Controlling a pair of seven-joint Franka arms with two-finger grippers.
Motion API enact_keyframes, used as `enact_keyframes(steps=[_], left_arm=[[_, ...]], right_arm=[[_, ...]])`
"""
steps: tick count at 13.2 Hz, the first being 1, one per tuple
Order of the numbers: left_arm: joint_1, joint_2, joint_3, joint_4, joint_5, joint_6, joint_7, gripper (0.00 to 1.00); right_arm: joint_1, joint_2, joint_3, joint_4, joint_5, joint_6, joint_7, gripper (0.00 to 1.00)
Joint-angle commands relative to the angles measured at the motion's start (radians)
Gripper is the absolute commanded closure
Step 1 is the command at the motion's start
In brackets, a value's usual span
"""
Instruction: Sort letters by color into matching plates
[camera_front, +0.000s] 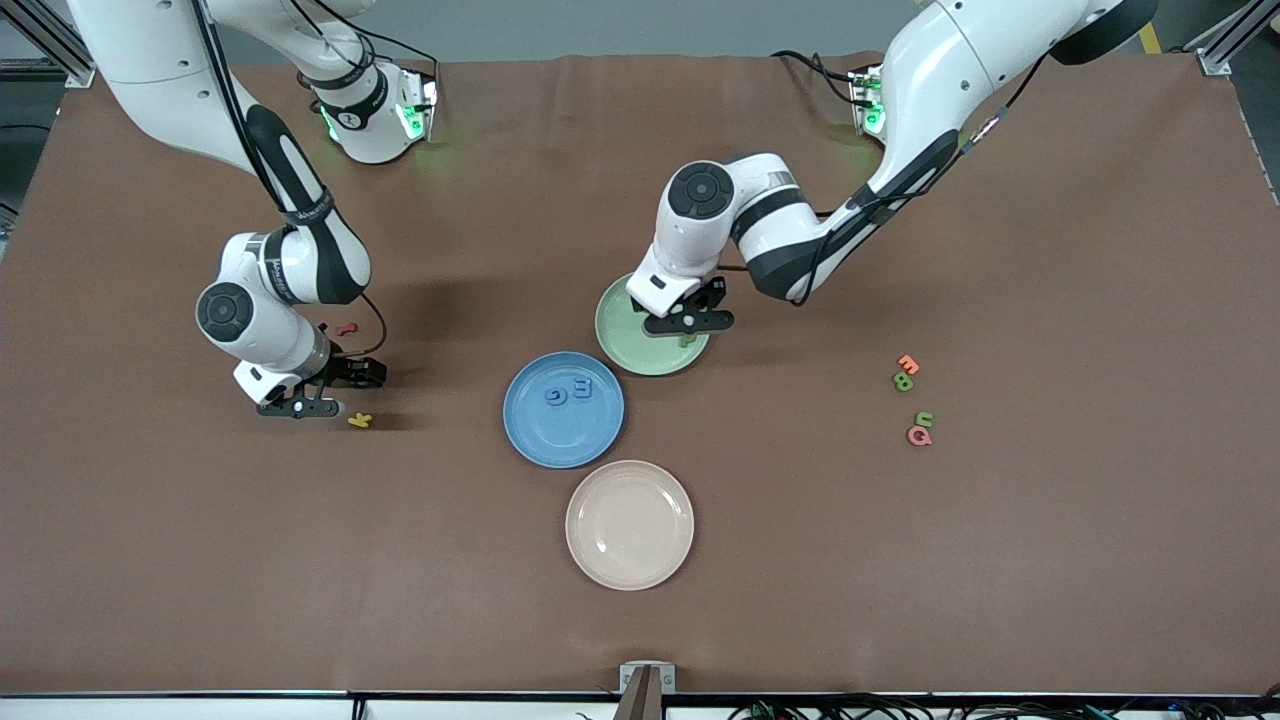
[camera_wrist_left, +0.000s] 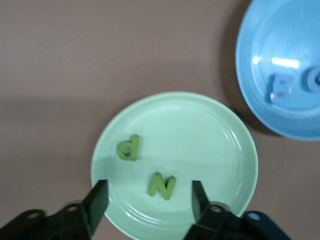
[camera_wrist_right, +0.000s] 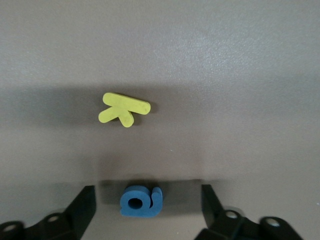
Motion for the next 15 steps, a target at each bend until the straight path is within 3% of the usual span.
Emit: enact_keyframes(steps=[1,4,9,13,15], left_arm=[[0.039,-0.015,-0.001,0.075,0.001,-0.133,0.066,0.0],[0.15,-0.042,-0.009,0.072,0.0,-0.207,0.161,0.0],[0.328,-0.064,-0.01,0.026,0.004,-0.249,0.4,0.05],[0.49,-0.082,-0.039,-0.04,0.021,-0.203,0.538,0.09],[0.57,-0.084,-0.041,-0.087,0.035,-0.134,0.613,0.1]], right_arm=[[-0.017,-0.004,0.014,-0.002,-0.014,0.005,-0.008,0.25],[-0.014,-0.002,0.014,-0.002,-0.014,0.0,-0.008,0.47],[-0.013,-0.004,0.014,-0.002,-0.014,-0.005,-0.008,0.74],[-0.001,-0.019,0.017,0.03,-0.014,-0.018,-0.001,0.77],[0.031,-0.022,0.017,0.121,-0.012,-0.151,0.011,0.77]])
